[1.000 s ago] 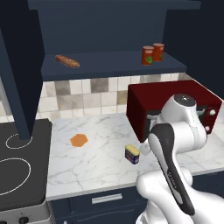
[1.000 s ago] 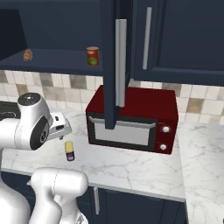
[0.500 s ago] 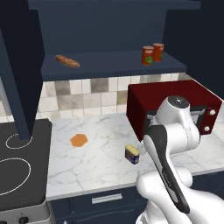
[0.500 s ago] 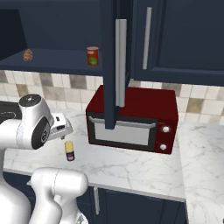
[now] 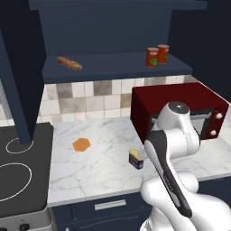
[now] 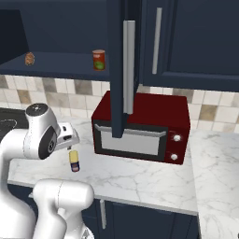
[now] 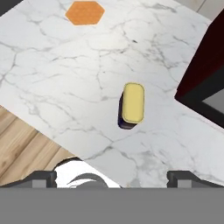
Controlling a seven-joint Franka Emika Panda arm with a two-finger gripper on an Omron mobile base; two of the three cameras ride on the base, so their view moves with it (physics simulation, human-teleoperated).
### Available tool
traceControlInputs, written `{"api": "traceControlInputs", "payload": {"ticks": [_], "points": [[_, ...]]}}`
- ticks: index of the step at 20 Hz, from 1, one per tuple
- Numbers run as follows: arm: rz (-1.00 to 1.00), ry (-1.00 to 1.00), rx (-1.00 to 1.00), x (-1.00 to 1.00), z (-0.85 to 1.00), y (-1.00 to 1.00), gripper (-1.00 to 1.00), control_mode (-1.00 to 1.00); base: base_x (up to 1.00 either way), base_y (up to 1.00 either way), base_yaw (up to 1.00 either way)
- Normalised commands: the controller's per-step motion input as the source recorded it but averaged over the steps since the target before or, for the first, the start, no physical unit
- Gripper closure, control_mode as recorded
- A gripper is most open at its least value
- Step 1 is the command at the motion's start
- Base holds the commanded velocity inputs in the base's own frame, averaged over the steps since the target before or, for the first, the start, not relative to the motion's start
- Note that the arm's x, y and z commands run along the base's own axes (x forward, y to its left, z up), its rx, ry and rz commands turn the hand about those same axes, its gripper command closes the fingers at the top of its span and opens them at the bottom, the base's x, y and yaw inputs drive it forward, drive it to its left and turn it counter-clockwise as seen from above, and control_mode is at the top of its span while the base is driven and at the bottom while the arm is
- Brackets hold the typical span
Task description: Pick the cans from the counter and place them in their designated side in the cabinet.
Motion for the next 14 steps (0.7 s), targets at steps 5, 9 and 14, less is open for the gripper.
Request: {"api": "traceControlInputs", "payload": {"ticks": [5,9,14], "points": [[0.00,-0.06,0.00,0.14,-0.35,0.00,-1.00,-1.00,0.00,0.00,0.00],[0.00,-0.07,0.00,0.14,-0.35,0.00,-1.00,-1.00,0.00,0.00,0.00],[0.00,-0.06,0.00,0.12,-0.36,0.00,-1.00,-1.00,0.00,0.00,0.00]]}}
